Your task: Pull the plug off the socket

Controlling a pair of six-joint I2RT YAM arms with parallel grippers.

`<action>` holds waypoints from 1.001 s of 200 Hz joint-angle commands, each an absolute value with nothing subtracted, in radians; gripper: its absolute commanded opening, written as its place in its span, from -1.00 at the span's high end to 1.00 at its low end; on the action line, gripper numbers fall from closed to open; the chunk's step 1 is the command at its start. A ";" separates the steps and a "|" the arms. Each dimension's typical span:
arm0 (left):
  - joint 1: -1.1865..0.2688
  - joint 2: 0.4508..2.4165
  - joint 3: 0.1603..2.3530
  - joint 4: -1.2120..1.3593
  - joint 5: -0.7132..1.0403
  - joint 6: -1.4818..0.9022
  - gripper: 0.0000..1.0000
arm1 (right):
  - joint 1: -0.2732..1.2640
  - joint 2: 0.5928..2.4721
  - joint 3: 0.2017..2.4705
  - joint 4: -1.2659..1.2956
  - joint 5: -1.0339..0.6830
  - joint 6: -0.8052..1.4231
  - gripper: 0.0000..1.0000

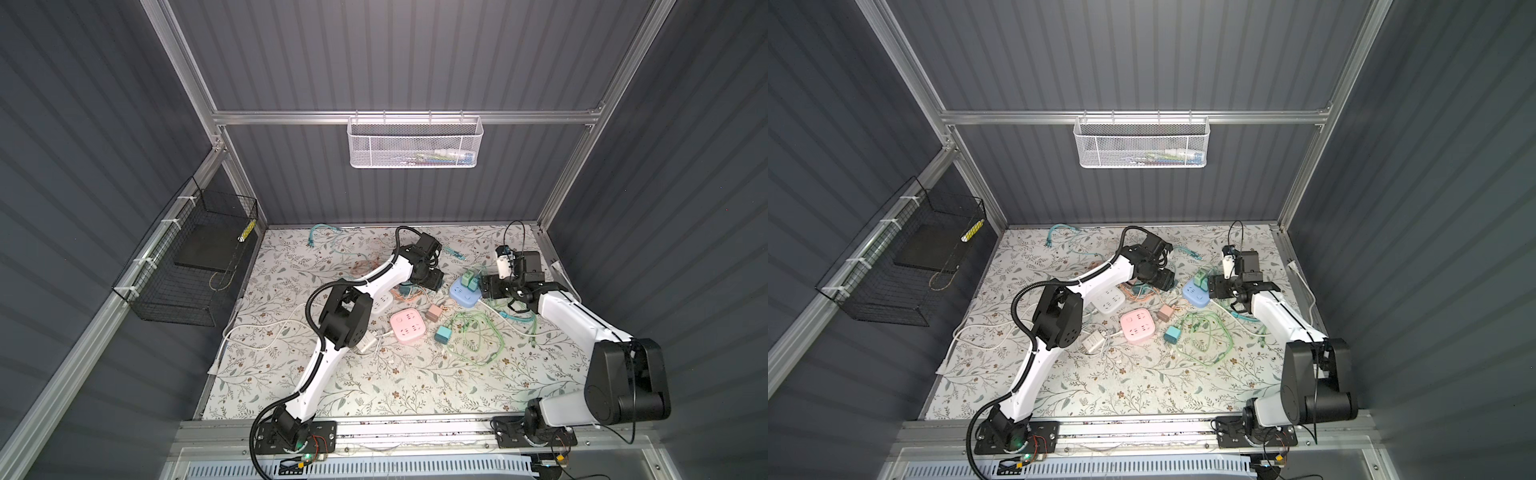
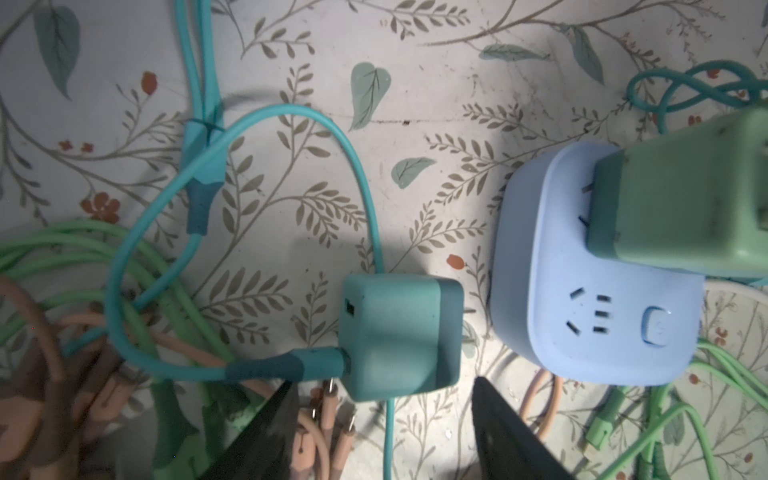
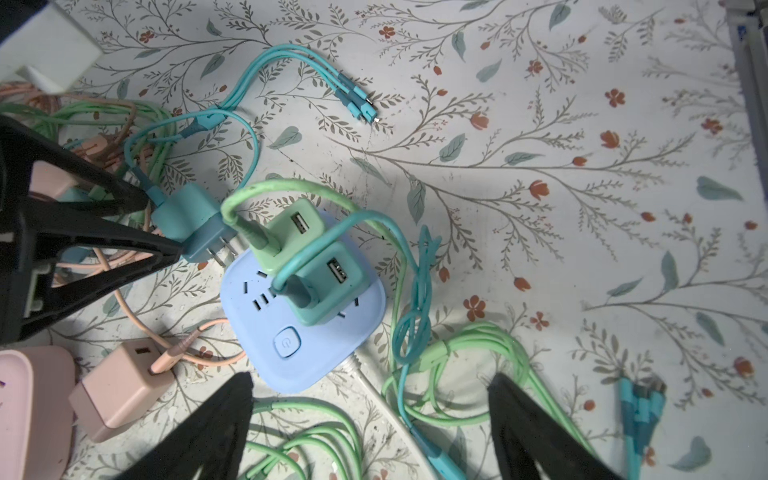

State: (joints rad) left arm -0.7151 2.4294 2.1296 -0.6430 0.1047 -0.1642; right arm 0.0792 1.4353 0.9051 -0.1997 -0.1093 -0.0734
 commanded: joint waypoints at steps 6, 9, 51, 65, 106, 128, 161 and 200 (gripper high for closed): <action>-0.733 2.357 2.120 -0.609 0.087 -0.129 -0.48 | 0.073 1.445 0.903 -0.151 -0.159 -0.201 -0.73; -0.734 2.356 2.121 -0.609 0.082 -0.124 -0.50 | 0.072 1.450 0.905 -0.150 -0.163 -0.207 -0.73; -0.760 2.361 2.120 -0.591 0.051 -0.108 -0.61 | 0.072 1.515 0.923 -0.156 -0.222 -0.268 -0.59; -0.764 2.361 2.119 -0.583 0.046 -0.107 -0.63 | 0.072 1.533 0.927 -0.162 -0.227 -0.279 -0.54; -0.772 2.383 2.135 -0.568 0.064 -0.106 -0.67 | 0.072 1.565 0.930 -0.148 -0.242 -0.297 -0.42; -0.771 2.406 2.158 -0.578 0.072 -0.107 -0.67 | 0.072 1.584 0.940 -0.147 -0.242 -0.310 -0.27; -0.771 2.422 2.163 -0.574 0.090 -0.106 -0.68 | 0.072 1.605 0.955 -0.146 -0.253 -0.338 -0.24; -0.771 2.444 2.185 -0.587 0.107 -0.105 -0.68 | 0.072 1.623 0.984 -0.159 -0.270 -0.364 -0.24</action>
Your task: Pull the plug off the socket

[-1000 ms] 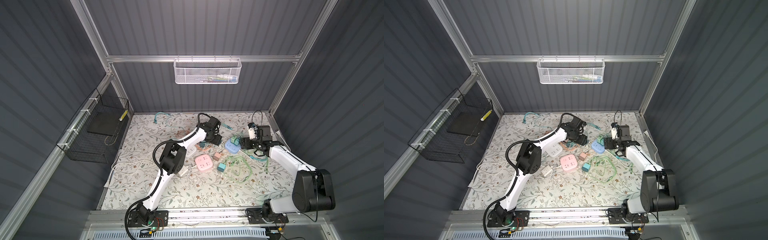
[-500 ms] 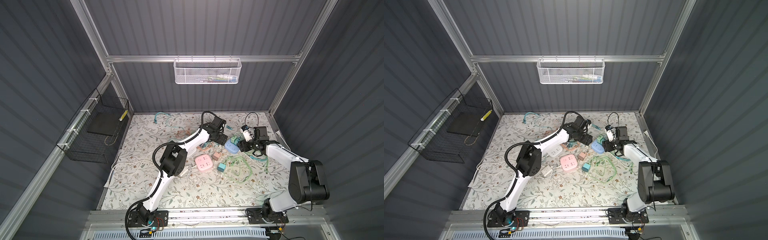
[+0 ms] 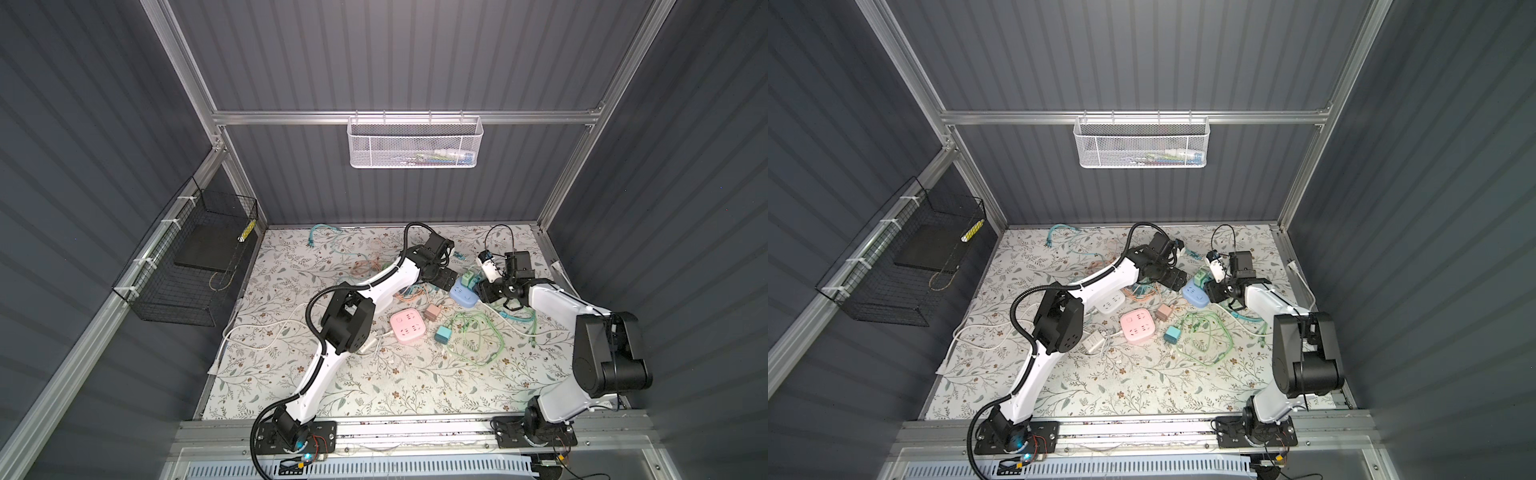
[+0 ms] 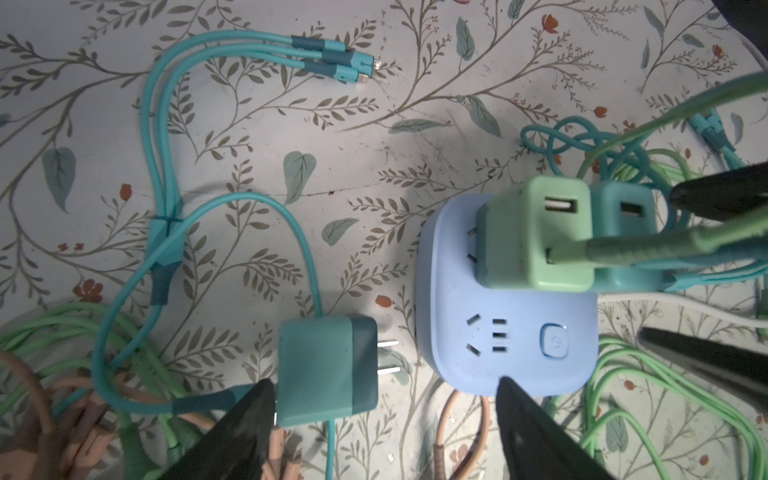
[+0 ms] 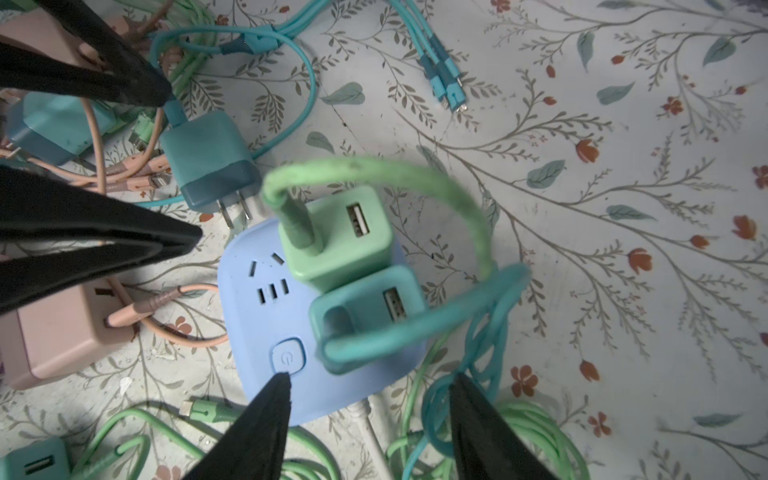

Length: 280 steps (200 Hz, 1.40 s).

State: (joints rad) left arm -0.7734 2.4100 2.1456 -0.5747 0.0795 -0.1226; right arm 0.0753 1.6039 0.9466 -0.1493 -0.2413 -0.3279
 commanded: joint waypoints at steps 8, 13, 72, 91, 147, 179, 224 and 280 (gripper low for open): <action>-0.772 2.449 2.191 -0.593 0.109 -0.104 -0.68 | 0.072 1.630 0.992 -0.166 -0.276 -0.371 -0.24; -0.771 2.451 2.195 -0.594 0.110 -0.104 -0.68 | 0.072 1.635 0.999 -0.172 -0.282 -0.376 -0.24; -0.764 2.432 2.152 -0.559 0.133 -0.119 -0.70 | 0.072 1.694 1.052 -0.231 -0.313 -0.419 -0.19; -0.759 2.430 2.146 -0.551 0.154 -0.129 -0.70 | 0.073 1.704 1.062 -0.245 -0.318 -0.426 -0.20; -0.756 2.437 2.155 -0.548 0.172 -0.138 -0.70 | 0.078 1.724 1.092 -0.289 -0.321 -0.453 -0.21; -0.753 2.438 2.155 -0.553 0.170 -0.138 -0.70 | 0.080 1.753 1.134 -0.338 -0.305 -0.477 -0.17; -0.753 2.438 2.159 -0.555 0.171 -0.140 -0.70 | 0.092 1.778 1.158 -0.364 -0.288 -0.494 -0.13; -0.754 2.441 2.162 -0.558 0.173 -0.144 -0.70 | 0.101 1.793 1.170 -0.380 -0.254 -0.502 0.00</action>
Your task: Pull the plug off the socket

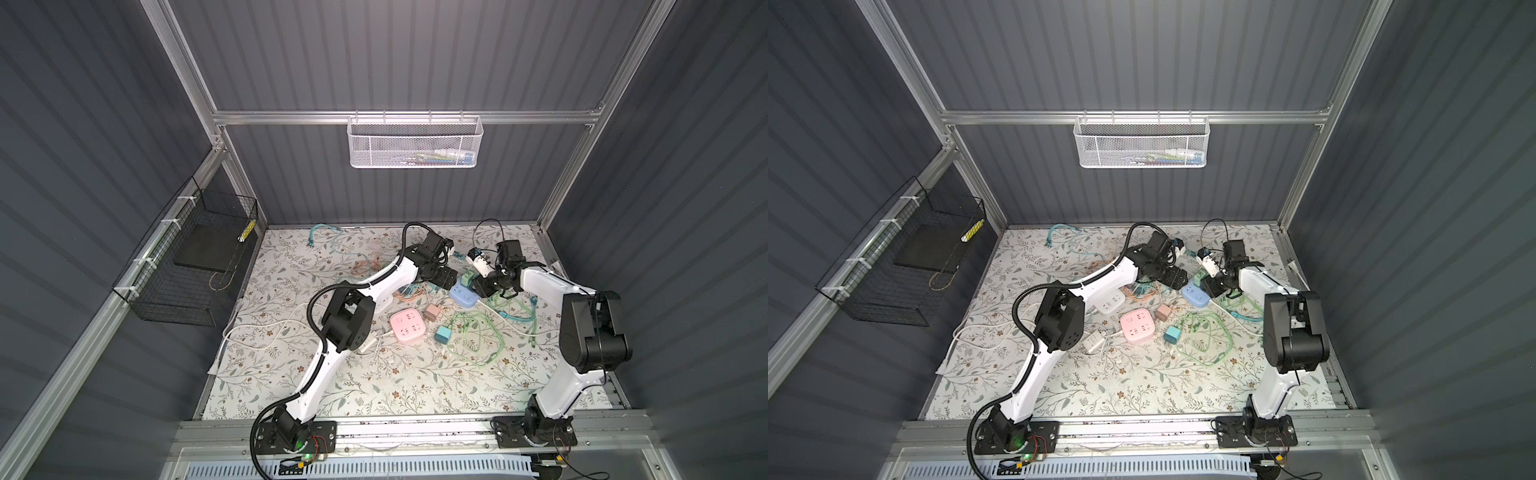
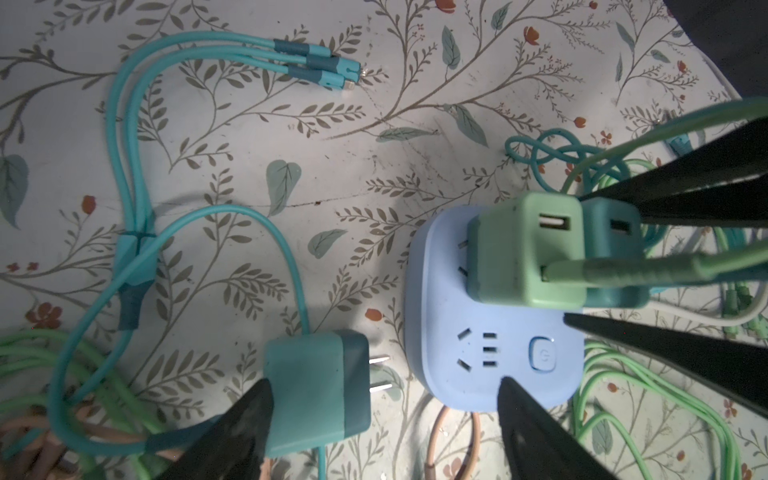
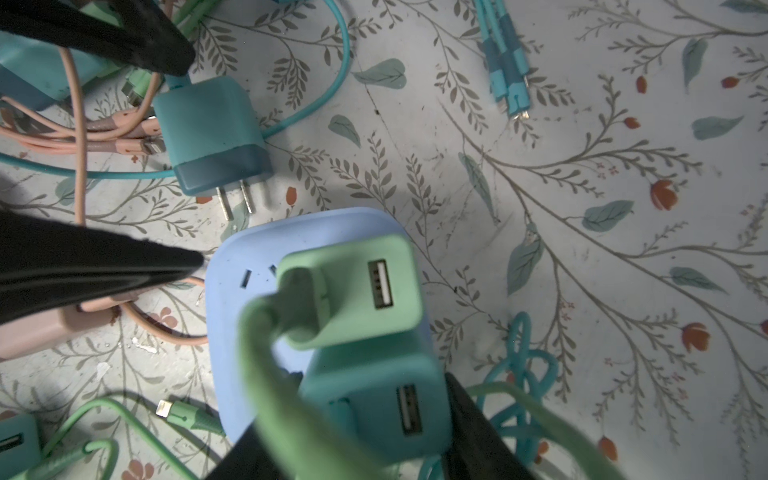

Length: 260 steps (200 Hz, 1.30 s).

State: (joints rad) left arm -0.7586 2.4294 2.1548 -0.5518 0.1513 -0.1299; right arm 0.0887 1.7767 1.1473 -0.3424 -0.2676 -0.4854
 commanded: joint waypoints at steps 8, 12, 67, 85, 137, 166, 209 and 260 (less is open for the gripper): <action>-0.754 2.442 2.165 -0.559 0.174 -0.146 -0.69 | 0.104 1.796 1.171 -0.383 -0.248 -0.502 0.05; -0.754 2.443 2.165 -0.559 0.175 -0.146 -0.69 | 0.104 1.796 1.172 -0.383 -0.246 -0.502 0.06; -0.756 2.471 2.181 -0.568 0.179 -0.169 -0.67 | 0.107 1.767 1.143 -0.341 -0.244 -0.473 0.34; -0.760 2.484 2.195 -0.574 0.182 -0.172 -0.66 | 0.107 1.748 1.126 -0.319 -0.241 -0.462 0.39; -0.776 2.528 2.252 -0.592 0.172 -0.174 -0.66 | 0.109 1.704 1.099 -0.281 -0.276 -0.436 0.44; -0.786 2.541 2.266 -0.608 0.147 -0.165 -0.64 | 0.109 1.710 1.100 -0.278 -0.273 -0.433 0.45; -0.803 2.553 2.270 -0.628 0.110 -0.139 -0.62 | 0.109 1.715 1.098 -0.259 -0.278 -0.414 0.51; -0.826 2.589 2.305 -0.698 0.034 -0.091 -0.56 | 0.109 1.724 1.103 -0.246 -0.258 -0.402 0.53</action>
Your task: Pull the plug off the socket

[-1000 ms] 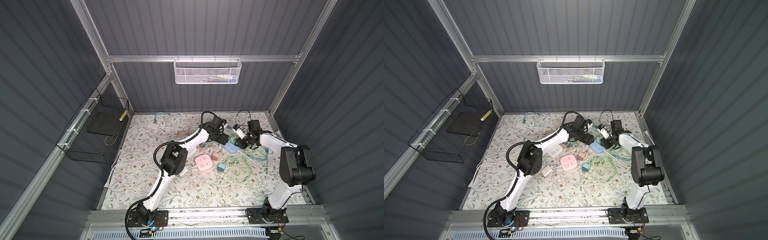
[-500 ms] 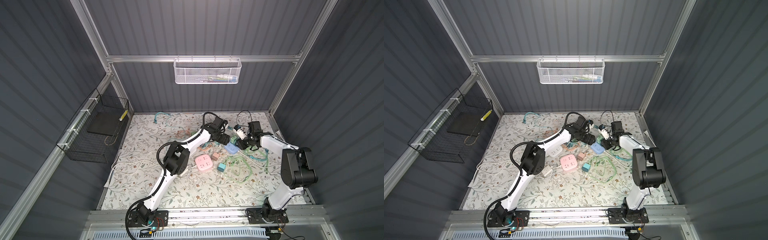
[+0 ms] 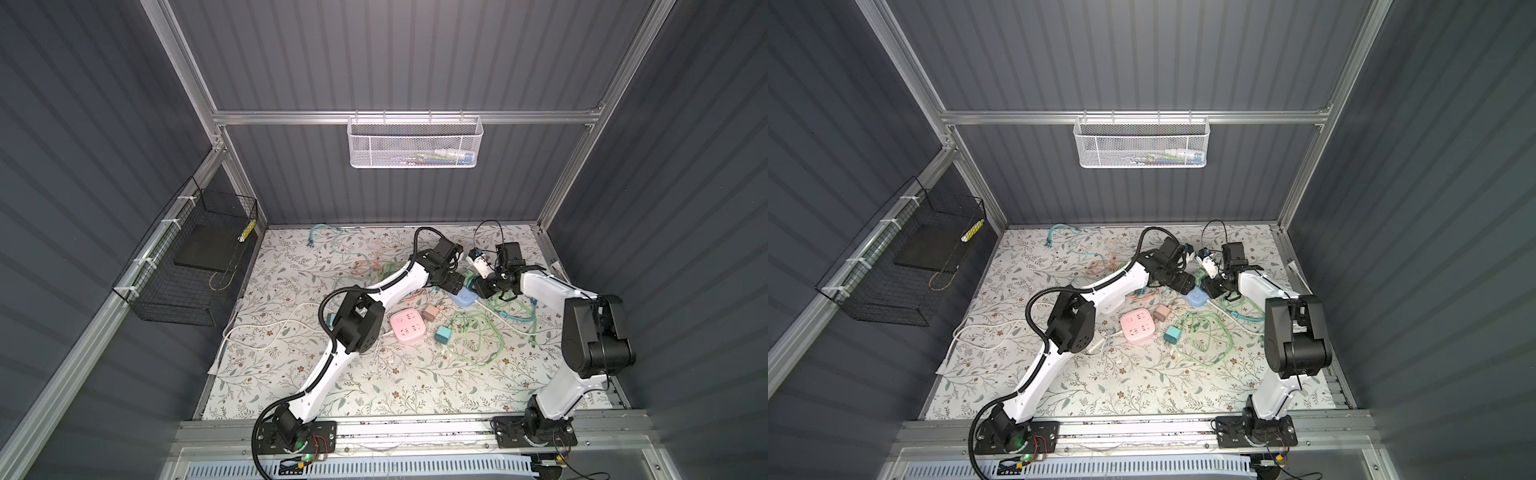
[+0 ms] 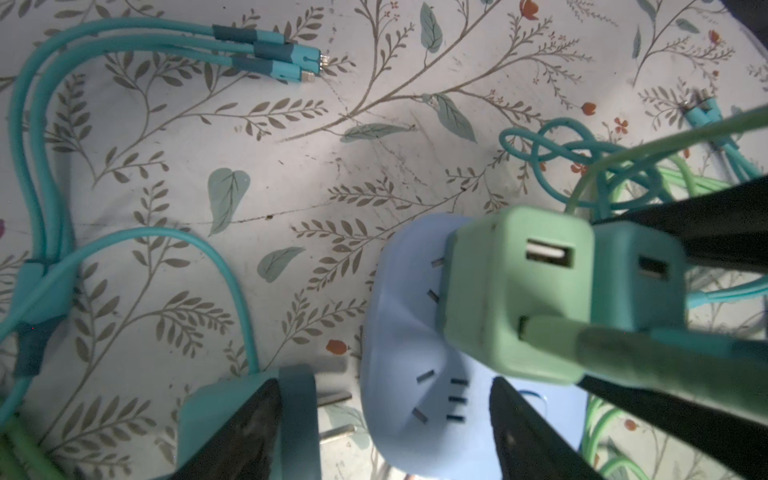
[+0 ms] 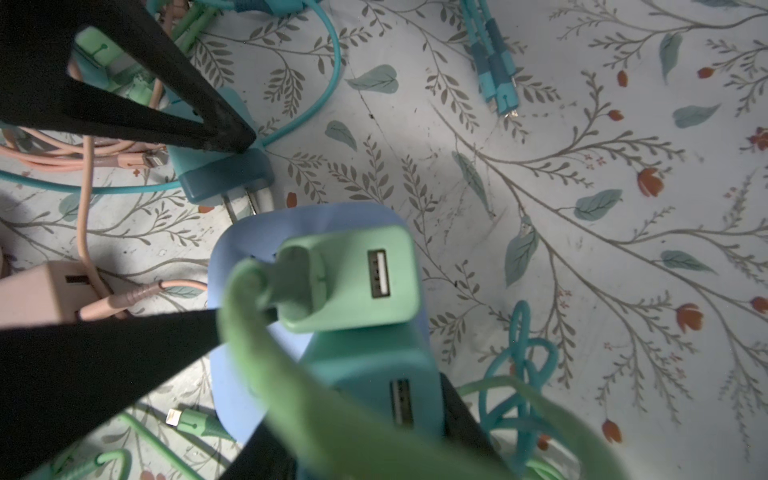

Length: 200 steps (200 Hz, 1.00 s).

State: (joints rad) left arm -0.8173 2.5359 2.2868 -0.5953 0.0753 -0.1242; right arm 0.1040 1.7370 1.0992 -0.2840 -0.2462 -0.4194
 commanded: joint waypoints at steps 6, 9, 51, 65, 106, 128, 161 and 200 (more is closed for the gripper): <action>-0.826 2.591 2.305 -0.700 0.030 -0.091 -0.54 | 0.109 1.724 1.103 -0.246 -0.258 -0.400 0.53; -0.827 2.591 2.305 -0.701 0.028 -0.091 -0.54 | 0.109 1.723 1.103 -0.245 -0.258 -0.400 0.53; -0.833 2.639 2.360 -0.771 -0.012 -0.106 -0.50 | 0.109 1.703 1.085 -0.220 -0.266 -0.384 0.54; -0.833 2.658 2.378 -0.791 -0.011 -0.115 -0.47 | 0.113 1.689 1.071 -0.207 -0.282 -0.383 0.54; -0.833 2.680 2.394 -0.819 -0.018 -0.120 -0.44 | 0.132 1.663 1.031 -0.164 -0.280 -0.383 0.54; -0.834 2.684 2.397 -0.825 -0.024 -0.120 -0.44 | 0.143 1.664 1.032 -0.163 -0.262 -0.386 0.54; -0.834 2.695 2.407 -0.835 -0.020 -0.124 -0.43 | 0.150 1.668 1.041 -0.171 -0.235 -0.384 0.55; -0.833 2.680 2.374 -0.810 0.002 -0.137 -0.43 | 0.150 1.675 1.055 -0.199 -0.205 -0.370 0.55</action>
